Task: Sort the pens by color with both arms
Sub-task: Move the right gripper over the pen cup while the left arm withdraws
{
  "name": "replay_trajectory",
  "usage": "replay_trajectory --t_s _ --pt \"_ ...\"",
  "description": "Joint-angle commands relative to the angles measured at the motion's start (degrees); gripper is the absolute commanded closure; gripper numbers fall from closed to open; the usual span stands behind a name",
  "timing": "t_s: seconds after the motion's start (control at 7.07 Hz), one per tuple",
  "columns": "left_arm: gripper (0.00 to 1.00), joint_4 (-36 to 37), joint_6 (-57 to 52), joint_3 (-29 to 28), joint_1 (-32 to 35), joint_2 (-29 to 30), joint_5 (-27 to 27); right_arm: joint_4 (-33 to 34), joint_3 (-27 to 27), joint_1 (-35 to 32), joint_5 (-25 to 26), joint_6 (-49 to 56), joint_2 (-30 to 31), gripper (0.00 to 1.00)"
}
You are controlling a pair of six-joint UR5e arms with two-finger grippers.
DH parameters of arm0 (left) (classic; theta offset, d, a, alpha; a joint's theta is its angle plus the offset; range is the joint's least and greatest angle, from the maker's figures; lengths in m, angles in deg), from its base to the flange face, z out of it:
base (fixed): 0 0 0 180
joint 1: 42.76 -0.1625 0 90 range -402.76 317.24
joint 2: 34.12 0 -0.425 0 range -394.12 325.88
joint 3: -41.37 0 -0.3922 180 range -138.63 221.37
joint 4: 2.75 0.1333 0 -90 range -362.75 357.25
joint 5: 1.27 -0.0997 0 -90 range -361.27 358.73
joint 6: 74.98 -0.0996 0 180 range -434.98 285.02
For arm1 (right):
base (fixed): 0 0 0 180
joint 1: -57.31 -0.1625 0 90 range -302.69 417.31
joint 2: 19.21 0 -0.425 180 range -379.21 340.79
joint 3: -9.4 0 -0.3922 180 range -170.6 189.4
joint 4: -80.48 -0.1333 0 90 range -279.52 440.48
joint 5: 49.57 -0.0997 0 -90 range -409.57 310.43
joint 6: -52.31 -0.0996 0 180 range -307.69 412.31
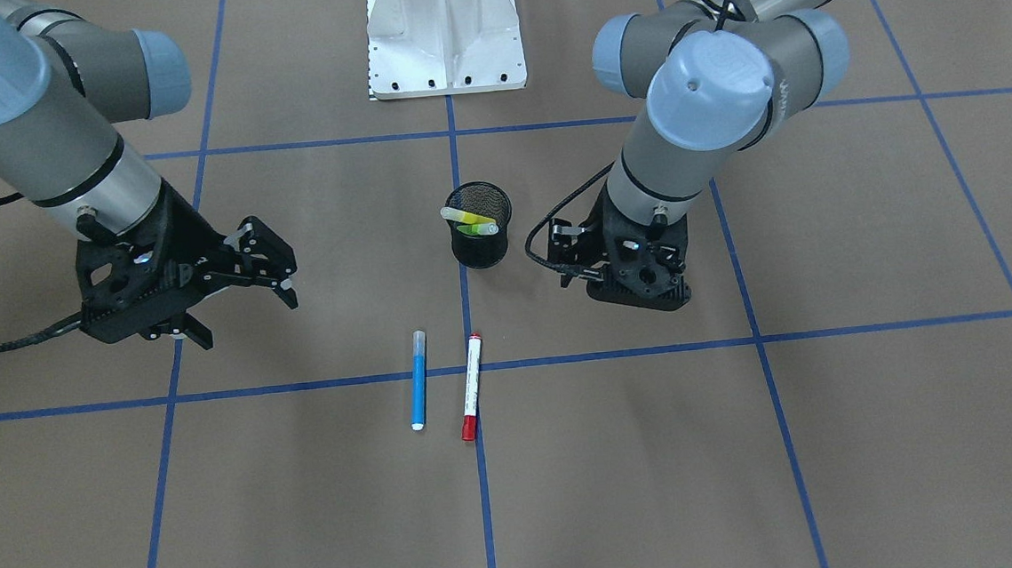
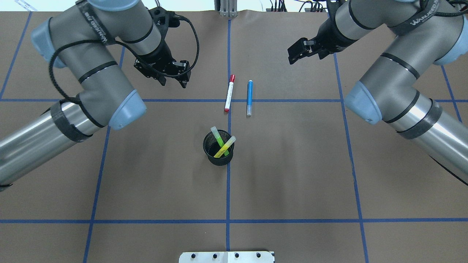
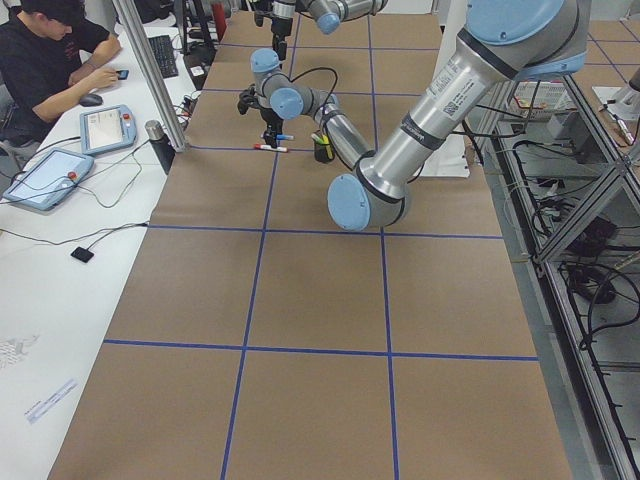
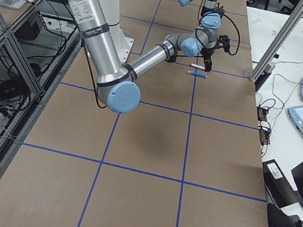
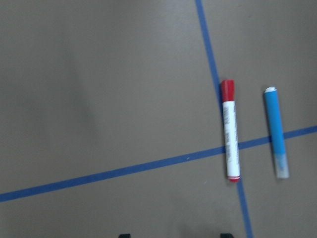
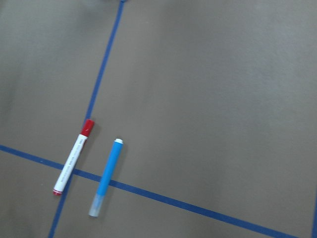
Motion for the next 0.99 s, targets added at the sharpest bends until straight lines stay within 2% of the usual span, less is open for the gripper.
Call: replay_trajectory --t_s 0.0,0.14,0.42,0.57,0.85 --pt "0.32 2.19 -4.41 7.48 1.70 -7.21 0.03 0.09 -0.06 4.70 3.91 0.38 -3.96 0.01" --pt "0.32 6.47 -8.87 11.42 2.32 -9.33 0.03 0.10 0.03 8.99 10.72 -0.05 -6.07 0.01" --pt "0.32 8.36 -13.21 16.81 2.94 -15.74 -0.23 0.62 -0.76 13.06 13.24 -2.94 -8.98 0.01" --pt "0.32 8.27 -13.22 17.87 3.12 -18.11 -0.40 0.80 -0.94 16.12 18.03 -4.87 -10.29 0.01" --pt "0.32 8.01 -17.07 21.99 3.73 -24.61 -0.58 4.82 -3.47 19.74 22.54 -7.96 -15.12 0.01"
